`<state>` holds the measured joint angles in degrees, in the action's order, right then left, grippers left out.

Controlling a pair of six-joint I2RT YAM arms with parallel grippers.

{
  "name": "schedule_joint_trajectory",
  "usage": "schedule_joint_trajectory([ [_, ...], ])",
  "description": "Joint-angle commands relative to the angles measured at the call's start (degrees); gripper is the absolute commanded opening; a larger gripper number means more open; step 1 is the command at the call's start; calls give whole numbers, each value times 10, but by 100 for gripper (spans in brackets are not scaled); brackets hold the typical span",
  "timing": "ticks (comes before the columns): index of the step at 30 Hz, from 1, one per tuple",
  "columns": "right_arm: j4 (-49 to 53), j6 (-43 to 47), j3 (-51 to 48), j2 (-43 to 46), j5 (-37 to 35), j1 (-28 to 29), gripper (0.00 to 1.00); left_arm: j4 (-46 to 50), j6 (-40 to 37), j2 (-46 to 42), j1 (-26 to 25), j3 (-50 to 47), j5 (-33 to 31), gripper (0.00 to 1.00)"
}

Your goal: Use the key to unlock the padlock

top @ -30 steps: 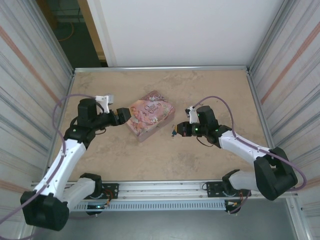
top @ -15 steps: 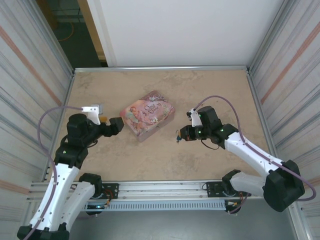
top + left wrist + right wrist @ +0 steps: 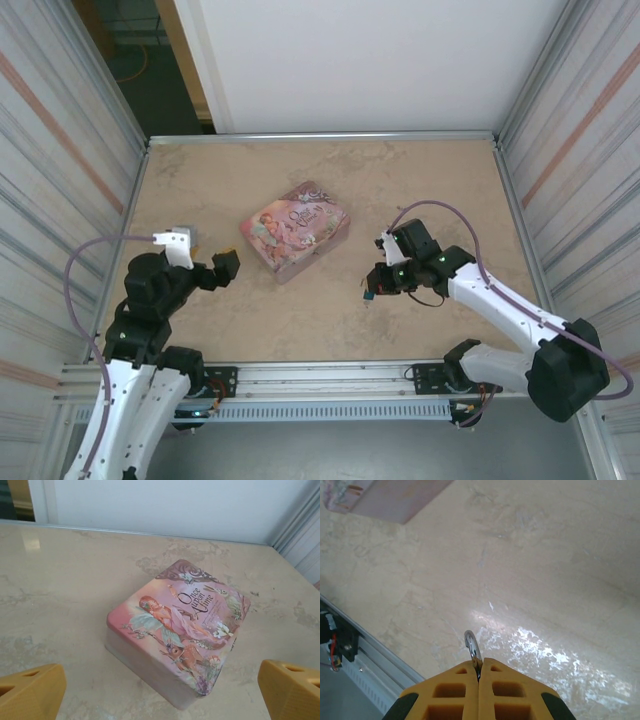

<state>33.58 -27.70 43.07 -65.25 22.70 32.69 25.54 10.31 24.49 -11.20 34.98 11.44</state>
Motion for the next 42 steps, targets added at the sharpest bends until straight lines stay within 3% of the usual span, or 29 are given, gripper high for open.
schedule_joint_trajectory([
  [1,36,-8,15,-8,2,5,0,-6,-68,-12,6,-17,40,99],
  [7,65,-9,25,-39,1,8,0,-78,-39,-16,8,-81,96,99],
  [14,53,-7,22,-77,10,21,0,-48,-35,-11,9,-76,55,99],
  [27,11,3,22,-160,33,32,0,-60,-25,23,57,-73,94,99],
  [42,-24,-7,25,-221,21,32,1,-63,-22,29,65,-73,99,99],
])
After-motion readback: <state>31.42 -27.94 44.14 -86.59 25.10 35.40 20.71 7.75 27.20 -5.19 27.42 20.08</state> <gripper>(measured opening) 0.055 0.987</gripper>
